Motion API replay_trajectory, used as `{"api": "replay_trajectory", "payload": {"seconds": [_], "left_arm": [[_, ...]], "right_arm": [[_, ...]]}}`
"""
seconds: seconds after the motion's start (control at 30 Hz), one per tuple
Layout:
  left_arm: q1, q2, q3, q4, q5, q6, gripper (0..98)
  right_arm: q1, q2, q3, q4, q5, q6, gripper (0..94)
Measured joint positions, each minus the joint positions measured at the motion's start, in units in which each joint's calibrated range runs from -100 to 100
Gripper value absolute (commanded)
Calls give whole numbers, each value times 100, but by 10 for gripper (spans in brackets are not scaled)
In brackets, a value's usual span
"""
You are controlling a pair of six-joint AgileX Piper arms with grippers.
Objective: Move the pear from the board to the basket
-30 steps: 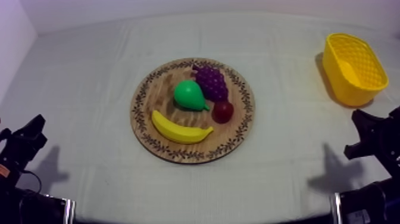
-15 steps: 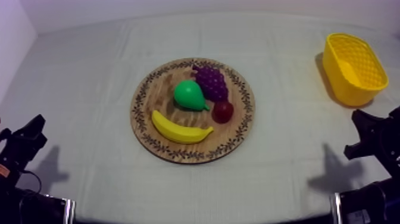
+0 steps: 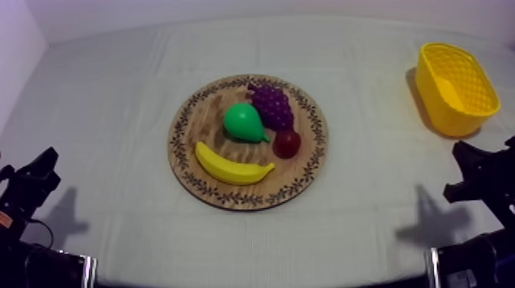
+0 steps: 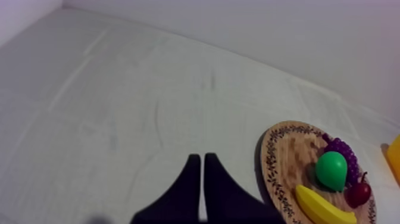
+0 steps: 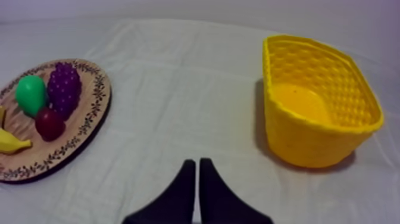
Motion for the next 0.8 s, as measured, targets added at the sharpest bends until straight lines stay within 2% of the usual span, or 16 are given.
{"api": "replay_trajectory", "payload": {"seconds": [0.17,0.43,0.63,0.8], "left_arm": [[0,0,0,0,0,0,1],[0,0,0,0,0,0,1],[0,0,0,0,0,0,1],[0,0,0,0,0,0,1]], "right_arm": [[-36,0,-30,40,67,-335,4],[5,181,-531,211,374,-515,5],[-3,1073,-1407,3,411,-378,8],[-170,1971,-2382,-158,420,-284,51]]}}
